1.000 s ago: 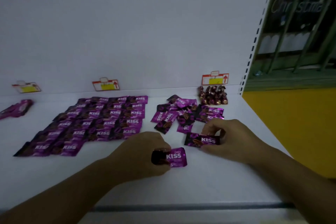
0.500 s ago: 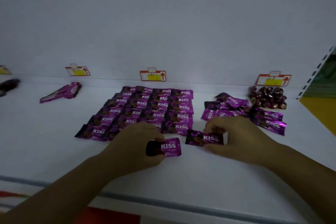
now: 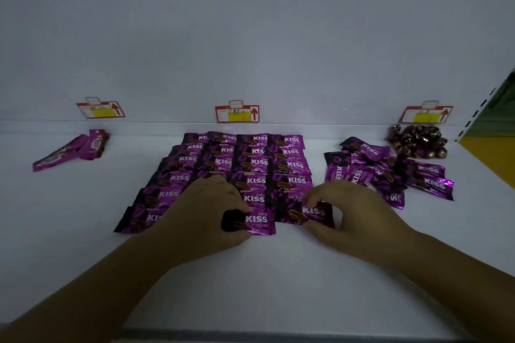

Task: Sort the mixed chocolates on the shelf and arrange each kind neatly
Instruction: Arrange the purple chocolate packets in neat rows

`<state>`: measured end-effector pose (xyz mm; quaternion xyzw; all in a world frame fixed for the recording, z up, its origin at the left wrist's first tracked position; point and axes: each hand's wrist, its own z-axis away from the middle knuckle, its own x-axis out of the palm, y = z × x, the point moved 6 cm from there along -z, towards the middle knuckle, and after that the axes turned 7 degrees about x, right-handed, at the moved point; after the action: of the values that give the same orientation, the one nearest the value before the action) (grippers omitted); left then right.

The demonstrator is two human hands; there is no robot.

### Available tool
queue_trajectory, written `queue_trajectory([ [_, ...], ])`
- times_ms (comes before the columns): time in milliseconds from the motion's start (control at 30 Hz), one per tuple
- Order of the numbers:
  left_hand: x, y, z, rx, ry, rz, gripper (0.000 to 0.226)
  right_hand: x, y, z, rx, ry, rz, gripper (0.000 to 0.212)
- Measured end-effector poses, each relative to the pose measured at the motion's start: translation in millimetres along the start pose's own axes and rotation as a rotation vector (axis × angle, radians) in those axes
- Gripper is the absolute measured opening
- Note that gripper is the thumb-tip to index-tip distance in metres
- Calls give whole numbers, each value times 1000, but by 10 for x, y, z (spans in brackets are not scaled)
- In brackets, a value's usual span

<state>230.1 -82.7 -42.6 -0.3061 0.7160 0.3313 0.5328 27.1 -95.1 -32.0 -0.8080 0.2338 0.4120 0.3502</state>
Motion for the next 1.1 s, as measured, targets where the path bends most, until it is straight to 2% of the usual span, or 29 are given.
queue_trajectory([
  [300,71,-54,57,54,97,19,45,176,-70,44,-79,81,-35,25],
  [500,66,-45,87,47,130,45,44,236,-79,34,-128,23,-37,18],
  [1100,-52,-6,-60,27,98,48,47,93,-20,15,-45,55,-83,24],
])
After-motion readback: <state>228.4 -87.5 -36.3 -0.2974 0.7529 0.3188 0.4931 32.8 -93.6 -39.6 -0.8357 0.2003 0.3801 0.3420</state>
